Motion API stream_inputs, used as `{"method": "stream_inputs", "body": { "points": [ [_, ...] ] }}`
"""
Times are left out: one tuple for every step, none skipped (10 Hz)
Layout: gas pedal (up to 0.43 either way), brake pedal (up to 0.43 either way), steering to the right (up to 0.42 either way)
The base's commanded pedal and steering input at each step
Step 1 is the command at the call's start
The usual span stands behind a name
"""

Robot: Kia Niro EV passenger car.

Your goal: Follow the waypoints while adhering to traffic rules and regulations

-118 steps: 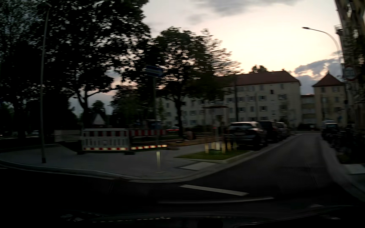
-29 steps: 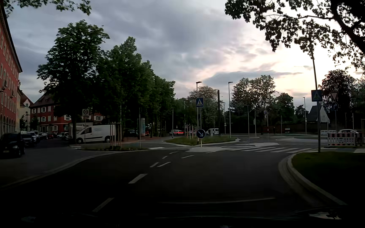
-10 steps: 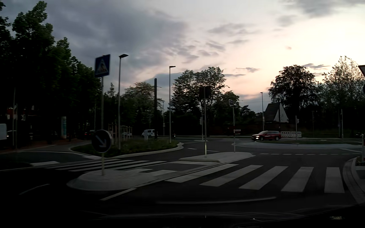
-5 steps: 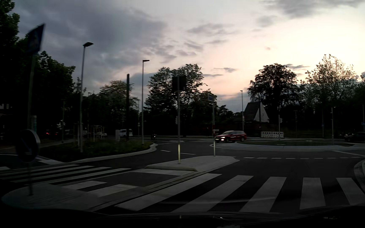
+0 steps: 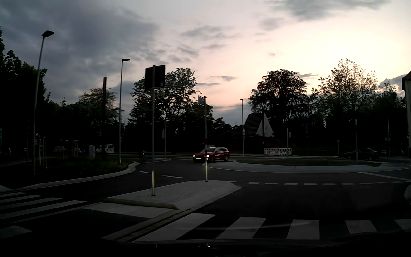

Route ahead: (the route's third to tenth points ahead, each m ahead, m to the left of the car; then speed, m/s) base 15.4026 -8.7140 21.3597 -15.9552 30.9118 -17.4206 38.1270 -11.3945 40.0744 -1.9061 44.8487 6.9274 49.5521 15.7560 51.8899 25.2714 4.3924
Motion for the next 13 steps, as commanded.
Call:
{"method": "stream_inputs", "body": {
  "points": [
    [0.0,0.171,0.242],
    [0.0,0.177,0.244],
    [0.0,0.183,0.245],
    [0.0,0.183,0.248],
    [0.0,0.201,0.253],
    [0.0,0.213,0.258],
    [0.0,0.22,0.261],
    [0.0,0.226,0.265],
    [0.0,0.226,0.267],
    [0.0,0.226,0.27],
    [0.0,0.232,0.274],
    [0.0,0.238,0.277],
    [0.0,0.238,0.28]
  ]
}}
